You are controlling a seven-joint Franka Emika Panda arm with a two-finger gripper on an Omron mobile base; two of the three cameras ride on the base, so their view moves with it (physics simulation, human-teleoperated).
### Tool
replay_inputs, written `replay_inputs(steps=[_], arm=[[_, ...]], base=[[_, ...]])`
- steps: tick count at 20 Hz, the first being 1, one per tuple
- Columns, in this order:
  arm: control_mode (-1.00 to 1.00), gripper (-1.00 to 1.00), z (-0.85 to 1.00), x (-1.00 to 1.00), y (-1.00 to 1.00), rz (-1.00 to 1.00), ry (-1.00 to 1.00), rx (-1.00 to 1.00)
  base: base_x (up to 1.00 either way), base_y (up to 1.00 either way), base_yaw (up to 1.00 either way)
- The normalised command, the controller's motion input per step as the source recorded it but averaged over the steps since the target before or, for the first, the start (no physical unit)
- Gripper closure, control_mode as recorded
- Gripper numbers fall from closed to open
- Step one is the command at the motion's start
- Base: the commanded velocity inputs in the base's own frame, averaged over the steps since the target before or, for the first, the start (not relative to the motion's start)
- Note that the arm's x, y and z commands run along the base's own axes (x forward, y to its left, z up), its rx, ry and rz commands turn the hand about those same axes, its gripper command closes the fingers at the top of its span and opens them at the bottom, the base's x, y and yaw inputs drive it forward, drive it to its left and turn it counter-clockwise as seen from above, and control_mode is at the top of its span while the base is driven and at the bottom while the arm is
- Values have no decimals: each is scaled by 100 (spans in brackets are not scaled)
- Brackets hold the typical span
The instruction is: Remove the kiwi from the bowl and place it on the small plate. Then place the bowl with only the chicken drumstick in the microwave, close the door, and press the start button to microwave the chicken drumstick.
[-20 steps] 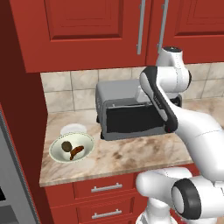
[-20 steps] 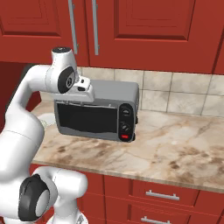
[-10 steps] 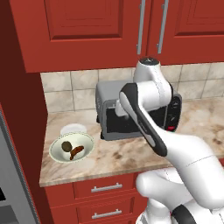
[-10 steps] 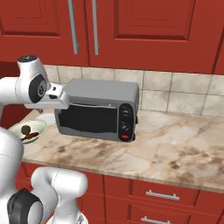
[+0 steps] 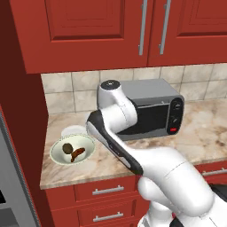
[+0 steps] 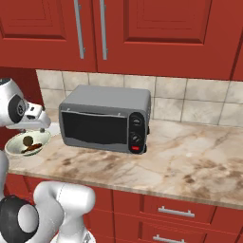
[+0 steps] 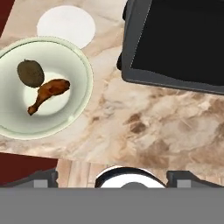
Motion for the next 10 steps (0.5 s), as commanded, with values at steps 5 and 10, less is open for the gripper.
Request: replay_inputs(steps=[5,10], arm=[[-100,-100,-62,65,95,6,0,-1],[-100,-100,-55,68,83,12,1,0]], base=[[0,0,0],[0,0,0]])
